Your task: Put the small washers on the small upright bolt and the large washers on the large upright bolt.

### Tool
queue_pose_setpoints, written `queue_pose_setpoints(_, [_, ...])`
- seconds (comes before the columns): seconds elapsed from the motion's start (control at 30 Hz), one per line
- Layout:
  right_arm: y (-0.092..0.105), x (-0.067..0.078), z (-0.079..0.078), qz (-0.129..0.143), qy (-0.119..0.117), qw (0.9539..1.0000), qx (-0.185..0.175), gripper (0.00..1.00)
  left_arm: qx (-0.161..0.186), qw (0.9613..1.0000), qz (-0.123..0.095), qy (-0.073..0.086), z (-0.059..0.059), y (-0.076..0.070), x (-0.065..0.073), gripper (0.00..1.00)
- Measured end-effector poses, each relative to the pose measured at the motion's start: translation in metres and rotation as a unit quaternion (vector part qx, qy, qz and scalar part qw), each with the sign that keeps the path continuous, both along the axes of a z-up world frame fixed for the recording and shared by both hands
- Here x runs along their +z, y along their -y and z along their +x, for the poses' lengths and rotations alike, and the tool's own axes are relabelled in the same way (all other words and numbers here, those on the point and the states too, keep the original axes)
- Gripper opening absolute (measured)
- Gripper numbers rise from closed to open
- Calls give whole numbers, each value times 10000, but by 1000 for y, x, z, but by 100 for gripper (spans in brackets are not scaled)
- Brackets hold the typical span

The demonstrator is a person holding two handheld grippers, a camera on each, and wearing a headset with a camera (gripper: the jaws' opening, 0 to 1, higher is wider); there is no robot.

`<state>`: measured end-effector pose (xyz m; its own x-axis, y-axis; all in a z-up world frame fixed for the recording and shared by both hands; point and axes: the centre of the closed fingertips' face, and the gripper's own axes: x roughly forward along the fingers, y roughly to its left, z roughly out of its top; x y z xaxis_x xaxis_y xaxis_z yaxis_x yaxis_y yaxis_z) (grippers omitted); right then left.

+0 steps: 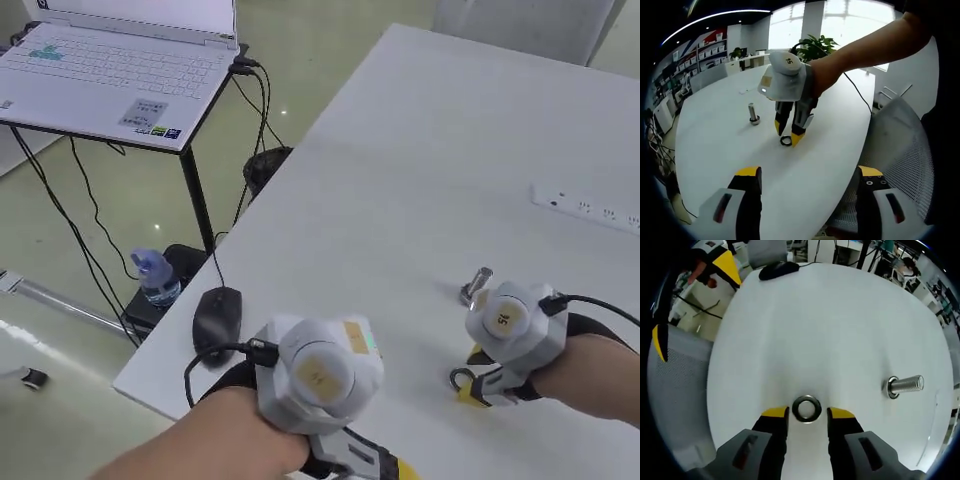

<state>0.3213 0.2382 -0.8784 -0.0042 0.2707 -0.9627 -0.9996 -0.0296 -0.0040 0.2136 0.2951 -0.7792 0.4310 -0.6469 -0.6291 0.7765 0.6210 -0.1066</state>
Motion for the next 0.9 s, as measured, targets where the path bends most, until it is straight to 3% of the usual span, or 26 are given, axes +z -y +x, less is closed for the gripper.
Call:
queue_pose_setpoints(0.27, [-1,-1,-1,-424,5,9991,-57,31,17,10000,13,30,-1,0,0,76])
queue_pose_setpoints(0.3, [0,-1,-1,-454,10,9989,-122,25,25,10000,10,30,-2,0,0,76])
queue_pose_setpoints(0.4, [1,-1,-4,-531,59,9985,-94,25,55,10000,8,12,-5,0,-2,75])
queue_pose_setpoints(0.7, [3,-1,-1,-429,-2,9989,-195,22,57,10000,41,5,-9,2,-2,74])
queue_pose_setpoints(0.9, [2,2,0,-334,-206,9990,-223,21,84,9999,65,15,-10,0,-2,74])
